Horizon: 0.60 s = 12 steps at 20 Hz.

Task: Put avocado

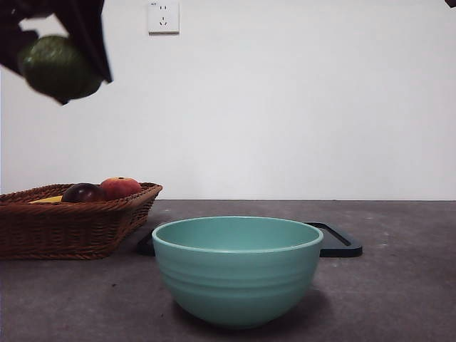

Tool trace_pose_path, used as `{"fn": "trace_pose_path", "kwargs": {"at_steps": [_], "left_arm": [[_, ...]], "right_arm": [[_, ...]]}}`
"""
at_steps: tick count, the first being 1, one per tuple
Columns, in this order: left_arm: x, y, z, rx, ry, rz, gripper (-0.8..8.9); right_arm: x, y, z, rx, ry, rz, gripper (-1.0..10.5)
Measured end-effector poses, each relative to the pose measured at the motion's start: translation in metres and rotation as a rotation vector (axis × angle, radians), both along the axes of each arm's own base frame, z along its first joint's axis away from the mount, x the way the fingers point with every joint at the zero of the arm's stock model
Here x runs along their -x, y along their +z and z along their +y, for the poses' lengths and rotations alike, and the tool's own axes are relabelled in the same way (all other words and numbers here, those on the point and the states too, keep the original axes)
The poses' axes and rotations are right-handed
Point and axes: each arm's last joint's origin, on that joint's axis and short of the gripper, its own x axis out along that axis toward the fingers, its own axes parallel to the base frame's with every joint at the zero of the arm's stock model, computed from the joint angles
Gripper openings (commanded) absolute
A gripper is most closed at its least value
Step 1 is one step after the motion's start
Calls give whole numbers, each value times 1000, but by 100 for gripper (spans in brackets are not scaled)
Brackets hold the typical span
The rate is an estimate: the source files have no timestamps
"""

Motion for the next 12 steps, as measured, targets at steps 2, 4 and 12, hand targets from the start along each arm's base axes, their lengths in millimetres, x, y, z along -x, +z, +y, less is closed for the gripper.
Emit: {"fn": "trace_pose_path", "kwargs": {"at_steps": [2, 4, 12], "left_arm": [[10, 1, -17, 4, -78, -3, 203], [18, 0, -34, 13, -144, -1, 203], [28, -38, -113, 7, -326, 74, 203]], "right_arm": [[0, 0, 0, 0, 0, 0, 545], [0, 0, 0, 0, 0, 0, 545], [0, 0, 0, 2, 0, 4, 545]]}}
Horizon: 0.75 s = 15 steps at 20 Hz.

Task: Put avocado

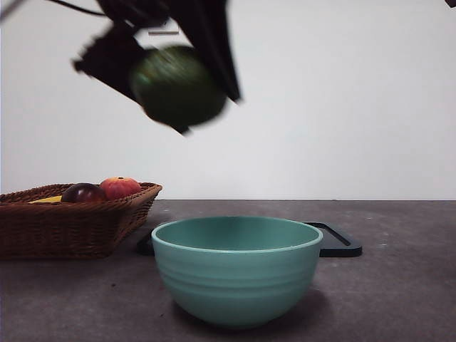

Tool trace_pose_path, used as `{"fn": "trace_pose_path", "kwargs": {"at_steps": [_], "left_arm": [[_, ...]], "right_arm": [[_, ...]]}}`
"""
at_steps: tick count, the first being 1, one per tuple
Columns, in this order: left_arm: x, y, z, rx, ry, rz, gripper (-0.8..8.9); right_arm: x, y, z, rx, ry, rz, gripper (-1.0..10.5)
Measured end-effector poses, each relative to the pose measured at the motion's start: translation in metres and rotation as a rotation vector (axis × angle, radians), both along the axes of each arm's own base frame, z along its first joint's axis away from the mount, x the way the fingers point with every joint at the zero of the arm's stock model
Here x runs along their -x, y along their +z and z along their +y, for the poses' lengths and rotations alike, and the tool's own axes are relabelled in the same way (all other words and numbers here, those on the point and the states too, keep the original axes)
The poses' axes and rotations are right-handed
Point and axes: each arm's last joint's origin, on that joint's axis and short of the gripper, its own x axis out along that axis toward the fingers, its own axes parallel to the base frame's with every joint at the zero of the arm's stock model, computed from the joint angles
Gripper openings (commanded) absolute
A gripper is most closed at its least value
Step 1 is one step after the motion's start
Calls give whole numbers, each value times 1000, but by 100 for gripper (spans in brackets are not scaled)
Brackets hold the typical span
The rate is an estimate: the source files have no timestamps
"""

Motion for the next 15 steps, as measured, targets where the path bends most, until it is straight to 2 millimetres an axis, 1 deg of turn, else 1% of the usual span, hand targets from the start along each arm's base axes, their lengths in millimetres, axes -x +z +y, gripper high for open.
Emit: {"fn": "trace_pose_path", "kwargs": {"at_steps": [4, 6, 10, 12, 15], "left_arm": [[-4, -34, -35, -57, -24, -4, 202], [-5, -50, -45, -104, -18, -3, 203], [-10, -83, -56, -207, -6, 38, 203], [-9, -91, -59, -227, -15, 51, 203], [-9, -95, -61, -237, -20, 58, 203]], "right_arm": [[0, -1, 0, 5, 0, 11, 545], [0, -1, 0, 5, 0, 11, 545], [5, 1, -2, -3, 0, -8, 545], [9, 3, -4, -11, 0, -28, 545], [12, 4, -5, -20, 0, -48, 545]]}}
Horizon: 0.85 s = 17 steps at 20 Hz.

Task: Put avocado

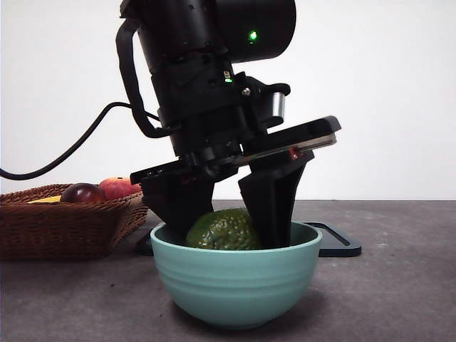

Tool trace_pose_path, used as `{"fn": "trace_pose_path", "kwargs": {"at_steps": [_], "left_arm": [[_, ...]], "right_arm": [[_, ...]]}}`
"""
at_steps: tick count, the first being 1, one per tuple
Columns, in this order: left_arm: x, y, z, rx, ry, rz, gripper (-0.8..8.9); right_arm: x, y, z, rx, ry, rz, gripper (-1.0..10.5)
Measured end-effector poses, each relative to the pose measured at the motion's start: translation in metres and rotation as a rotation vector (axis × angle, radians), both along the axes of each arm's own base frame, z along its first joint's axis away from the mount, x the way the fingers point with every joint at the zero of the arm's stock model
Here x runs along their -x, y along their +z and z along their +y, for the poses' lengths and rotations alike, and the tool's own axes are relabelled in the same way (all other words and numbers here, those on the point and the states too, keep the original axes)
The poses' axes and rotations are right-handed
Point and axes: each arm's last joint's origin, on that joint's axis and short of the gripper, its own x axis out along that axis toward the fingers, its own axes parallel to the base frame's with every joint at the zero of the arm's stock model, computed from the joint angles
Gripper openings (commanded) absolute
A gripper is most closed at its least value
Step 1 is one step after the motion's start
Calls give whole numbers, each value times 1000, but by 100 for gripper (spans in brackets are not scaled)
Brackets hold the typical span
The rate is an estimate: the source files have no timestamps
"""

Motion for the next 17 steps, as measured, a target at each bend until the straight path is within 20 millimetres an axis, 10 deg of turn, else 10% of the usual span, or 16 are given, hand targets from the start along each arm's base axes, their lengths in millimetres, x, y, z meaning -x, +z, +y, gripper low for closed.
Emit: {"fn": "trace_pose_path", "kwargs": {"at_steps": [7, 17], "left_arm": [[0, -1, 0, -5, -1, 3, 207], [0, 2, -1, -3, 1, -1, 468]], "right_arm": [[0, 0, 0, 0, 0, 0, 545], [0, 0, 0, 2, 1, 5, 545]]}}
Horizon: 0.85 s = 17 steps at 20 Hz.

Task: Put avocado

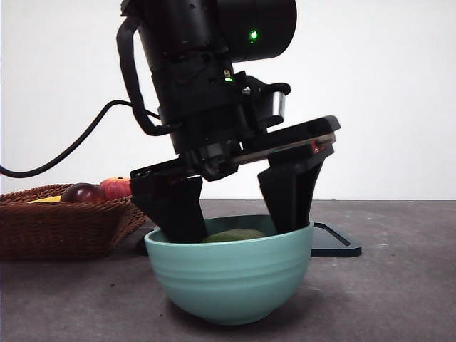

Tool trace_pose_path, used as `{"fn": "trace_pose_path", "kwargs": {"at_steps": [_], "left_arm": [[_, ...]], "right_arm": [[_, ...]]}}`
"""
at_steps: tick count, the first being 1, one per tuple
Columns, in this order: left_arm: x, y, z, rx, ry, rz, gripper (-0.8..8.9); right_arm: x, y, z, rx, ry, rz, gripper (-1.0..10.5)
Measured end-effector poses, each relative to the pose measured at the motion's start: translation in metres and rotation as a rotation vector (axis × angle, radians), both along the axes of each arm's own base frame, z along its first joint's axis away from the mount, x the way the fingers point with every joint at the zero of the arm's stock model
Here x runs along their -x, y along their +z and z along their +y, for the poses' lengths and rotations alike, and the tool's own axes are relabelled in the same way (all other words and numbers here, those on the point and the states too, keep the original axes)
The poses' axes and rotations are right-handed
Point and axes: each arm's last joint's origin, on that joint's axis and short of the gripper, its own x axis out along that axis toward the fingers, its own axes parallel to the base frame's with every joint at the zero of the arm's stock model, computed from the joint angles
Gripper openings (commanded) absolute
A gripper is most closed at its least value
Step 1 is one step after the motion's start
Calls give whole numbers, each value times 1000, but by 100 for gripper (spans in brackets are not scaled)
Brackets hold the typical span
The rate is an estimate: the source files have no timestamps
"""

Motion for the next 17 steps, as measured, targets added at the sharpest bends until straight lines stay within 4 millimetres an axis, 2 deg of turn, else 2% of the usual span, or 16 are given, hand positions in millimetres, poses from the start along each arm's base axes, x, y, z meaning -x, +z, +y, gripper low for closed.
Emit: {"fn": "trace_pose_path", "kwargs": {"at_steps": [4, 8, 13, 15, 17], "left_arm": [[1, 15, -4, 41, 1, -23, 467], [20, 65, 9, 143, -12, -83, 467], [58, 131, 56, 169, 30, -270, 467], [76, 158, 85, 194, 69, -383, 467], [93, 176, 115, 203, 106, -456, 468]], "right_arm": [[0, 0, 0, 0, 0, 0, 545], [0, 0, 0, 0, 0, -1, 545], [0, 0, 0, 0, 0, 0, 545], [0, 0, 0, 0, 0, 0, 545], [0, 0, 0, 0, 0, 0, 545]]}}
